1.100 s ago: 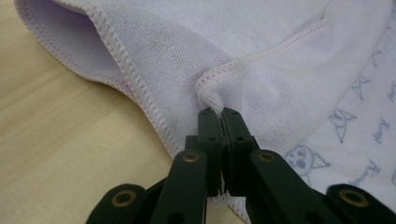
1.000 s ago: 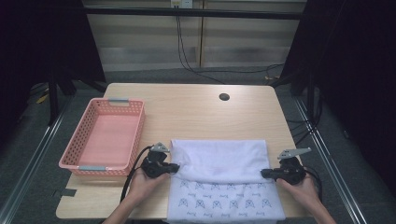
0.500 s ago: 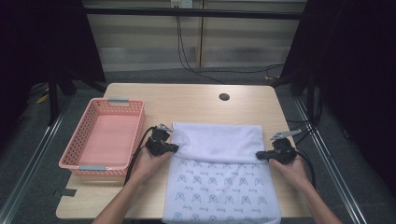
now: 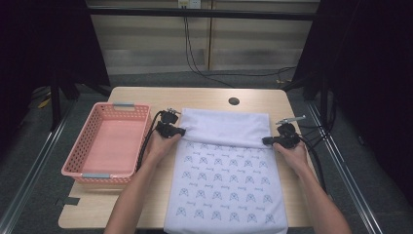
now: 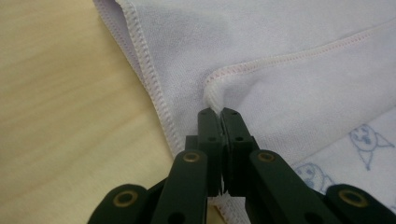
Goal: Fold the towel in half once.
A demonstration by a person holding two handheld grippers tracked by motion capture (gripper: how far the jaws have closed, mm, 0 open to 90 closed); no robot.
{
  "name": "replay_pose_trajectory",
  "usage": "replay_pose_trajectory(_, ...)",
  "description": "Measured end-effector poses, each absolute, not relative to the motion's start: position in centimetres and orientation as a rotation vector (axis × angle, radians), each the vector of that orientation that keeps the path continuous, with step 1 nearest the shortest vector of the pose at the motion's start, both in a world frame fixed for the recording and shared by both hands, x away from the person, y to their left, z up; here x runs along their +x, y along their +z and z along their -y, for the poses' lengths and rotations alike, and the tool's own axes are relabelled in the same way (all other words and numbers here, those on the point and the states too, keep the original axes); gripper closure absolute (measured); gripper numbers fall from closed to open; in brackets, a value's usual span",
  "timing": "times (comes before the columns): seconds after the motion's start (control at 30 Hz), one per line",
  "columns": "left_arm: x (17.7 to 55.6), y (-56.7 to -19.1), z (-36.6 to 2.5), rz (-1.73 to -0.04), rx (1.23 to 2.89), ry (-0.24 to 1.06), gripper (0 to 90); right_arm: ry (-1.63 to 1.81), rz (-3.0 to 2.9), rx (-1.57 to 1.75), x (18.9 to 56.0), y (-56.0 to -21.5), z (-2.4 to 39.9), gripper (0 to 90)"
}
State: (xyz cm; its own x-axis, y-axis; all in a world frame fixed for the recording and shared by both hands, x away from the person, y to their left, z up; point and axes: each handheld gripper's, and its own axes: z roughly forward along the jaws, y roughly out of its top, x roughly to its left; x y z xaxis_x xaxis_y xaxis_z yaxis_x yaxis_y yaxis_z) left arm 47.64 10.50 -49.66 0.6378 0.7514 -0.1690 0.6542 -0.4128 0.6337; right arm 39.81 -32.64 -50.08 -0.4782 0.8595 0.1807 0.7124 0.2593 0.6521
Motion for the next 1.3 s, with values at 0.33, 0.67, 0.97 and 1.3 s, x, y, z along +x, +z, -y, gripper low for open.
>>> replay_pose_trajectory(0.33, 49.4, -49.9, -10.9, -1.121, 2.144, 0.216, 88.0, 0.997, -2.242, 1.483, 43.3, -50.3, 31.8, 87.2)
replay_pose_trajectory(0.67, 48.5, -47.7, -11.1, -1.057, 2.062, 0.208, 87.7, 1.103, -2.204, 1.495, 43.1, -49.6, 32.5, 87.4)
replay_pose_trajectory(0.97, 45.5, -42.3, -12.6, -0.959, 1.947, 0.199, 87.6, 1.39, -2.003, 1.422, 41.7, -43.8, 35.2, 87.4)
replay_pose_trajectory(1.3, 39.8, -37.8, -13.5, -0.823, 1.897, 0.192, 87.7, 1.463, -2.006, 1.289, 37.2, -39.0, 36.2, 87.4)
